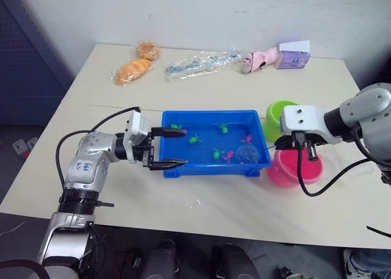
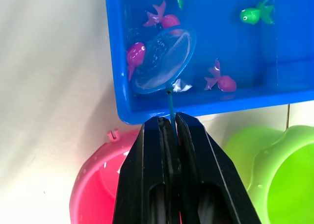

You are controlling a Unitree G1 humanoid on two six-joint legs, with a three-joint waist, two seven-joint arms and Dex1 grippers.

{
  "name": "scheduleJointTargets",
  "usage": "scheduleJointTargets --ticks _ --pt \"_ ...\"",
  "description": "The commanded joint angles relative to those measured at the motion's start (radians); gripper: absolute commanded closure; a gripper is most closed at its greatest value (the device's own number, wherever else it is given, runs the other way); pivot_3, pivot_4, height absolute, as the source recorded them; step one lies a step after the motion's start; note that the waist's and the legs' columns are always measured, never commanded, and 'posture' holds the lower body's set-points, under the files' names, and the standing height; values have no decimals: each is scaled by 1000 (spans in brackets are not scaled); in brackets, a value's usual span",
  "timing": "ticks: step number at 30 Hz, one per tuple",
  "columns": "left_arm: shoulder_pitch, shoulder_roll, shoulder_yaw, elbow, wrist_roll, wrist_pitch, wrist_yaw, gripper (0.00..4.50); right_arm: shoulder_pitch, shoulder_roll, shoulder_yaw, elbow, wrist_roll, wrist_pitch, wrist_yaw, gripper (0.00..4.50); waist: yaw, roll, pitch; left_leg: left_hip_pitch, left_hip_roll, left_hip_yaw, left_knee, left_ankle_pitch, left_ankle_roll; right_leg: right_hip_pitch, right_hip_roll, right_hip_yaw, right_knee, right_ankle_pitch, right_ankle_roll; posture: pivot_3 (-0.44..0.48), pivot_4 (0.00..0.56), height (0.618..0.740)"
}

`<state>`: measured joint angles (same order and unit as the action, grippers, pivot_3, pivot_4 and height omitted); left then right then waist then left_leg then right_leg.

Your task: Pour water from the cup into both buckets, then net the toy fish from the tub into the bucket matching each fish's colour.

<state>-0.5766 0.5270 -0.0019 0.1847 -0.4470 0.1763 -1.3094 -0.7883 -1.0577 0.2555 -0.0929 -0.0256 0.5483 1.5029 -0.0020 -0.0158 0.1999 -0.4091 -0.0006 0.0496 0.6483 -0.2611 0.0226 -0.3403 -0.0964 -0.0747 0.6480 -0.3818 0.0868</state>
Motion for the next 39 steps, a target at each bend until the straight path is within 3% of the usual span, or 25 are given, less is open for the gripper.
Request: scheduleJointTargets --ticks 1,10,14,20,29,39 --pt "-17 15 19 8 -4 -27 -13 39 17 -18 -62 -15 50 33 -12 4500 0 0 0 0 0 0 0 0 0 0 0 0 0 0 0 0 150 740" --pt "-35 17 13 31 3 -43 -21 39 39 -19 -68 -23 79 4 -45 4500 -1 0 0 0 0 0 0 0 0 0 0 0 0 0 0 0 150 740" --pt "-41 16 12 42 21 -73 -12 39 24 -19 -22 37 -30 -204 -117 4500 -1 0 0 0 0 0 0 0 0 0 0 0 1 0 0 0 150 740" --pt "-33 18 11 39 27 -78 -5 39 5 -4 8 89 -97 -349 -153 4500 -2 0 0 0 0 1 0 0 0 -1 0 0 1 0 0 0 150 740" --pt "-13 33 2 38 55 -104 3 39 -53 10 93 82 -218 -457 -103 4500 -3 0 0 0 0 1 1 0 0 -1 0 0 5 0 0 0 150 740" --pt "-30 36 -4 62 70 -133 -6 39 -62 16 139 37 -241 -446 15 4500 -1 0 0 0 0 1 1 0 0 -1 0 0 5 0 0 0 150 740"
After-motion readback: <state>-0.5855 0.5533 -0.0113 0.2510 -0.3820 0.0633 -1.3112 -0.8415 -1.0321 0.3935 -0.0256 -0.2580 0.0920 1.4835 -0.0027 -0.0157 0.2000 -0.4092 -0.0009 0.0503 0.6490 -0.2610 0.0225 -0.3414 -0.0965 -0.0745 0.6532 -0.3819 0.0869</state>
